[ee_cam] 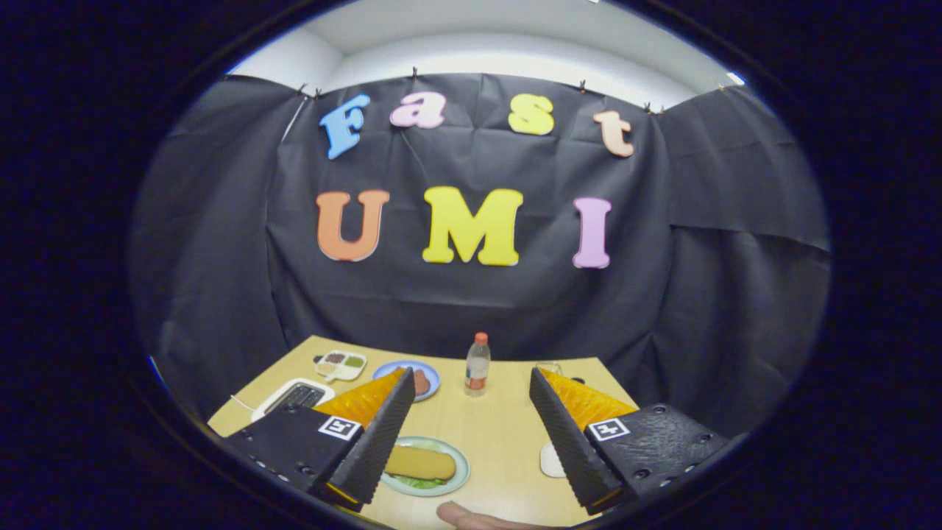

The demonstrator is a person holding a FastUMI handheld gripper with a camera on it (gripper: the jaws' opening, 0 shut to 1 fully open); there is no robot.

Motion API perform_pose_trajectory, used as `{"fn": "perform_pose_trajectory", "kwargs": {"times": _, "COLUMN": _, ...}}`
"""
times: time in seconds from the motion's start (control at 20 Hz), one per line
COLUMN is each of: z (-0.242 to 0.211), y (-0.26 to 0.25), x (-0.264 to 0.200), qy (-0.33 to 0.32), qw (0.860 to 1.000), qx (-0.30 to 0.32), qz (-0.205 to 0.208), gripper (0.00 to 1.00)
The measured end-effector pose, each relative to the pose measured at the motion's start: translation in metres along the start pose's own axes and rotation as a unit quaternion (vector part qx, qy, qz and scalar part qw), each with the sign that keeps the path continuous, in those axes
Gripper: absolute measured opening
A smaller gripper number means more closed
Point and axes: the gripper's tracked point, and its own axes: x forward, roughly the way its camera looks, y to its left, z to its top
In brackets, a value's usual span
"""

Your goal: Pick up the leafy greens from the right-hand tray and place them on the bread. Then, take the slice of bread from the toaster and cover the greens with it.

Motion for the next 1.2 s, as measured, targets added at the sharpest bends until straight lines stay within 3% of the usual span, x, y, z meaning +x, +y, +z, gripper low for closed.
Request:
{"fn": "perform_pose_trajectory", "kwargs": {"times": 0.25, "z": 0.03, "y": -0.03, "x": -0.05, "qy": -0.062, "qw": 0.998, "qx": -0.003, "qz": -0.005, "gripper": 0.96}}
{"fn": "perform_pose_trajectory", "kwargs": {"times": 0.5, "z": 0.031, "y": -0.03, "x": -0.082, "qy": -0.111, "qw": 0.993, "qx": -0.016, "qz": 0.025, "gripper": 0.95}}
{"fn": "perform_pose_trajectory", "kwargs": {"times": 0.75, "z": 0.02, "y": -0.019, "x": -0.072, "qy": -0.1, "qw": 0.994, "qx": -0.01, "qz": 0.039, "gripper": 0.95}}
{"fn": "perform_pose_trajectory", "kwargs": {"times": 1.2, "z": 0.005, "y": -0.025, "x": -0.04, "qy": -0.067, "qw": 0.997, "qx": -0.011, "qz": 0.019, "gripper": 0.95}}
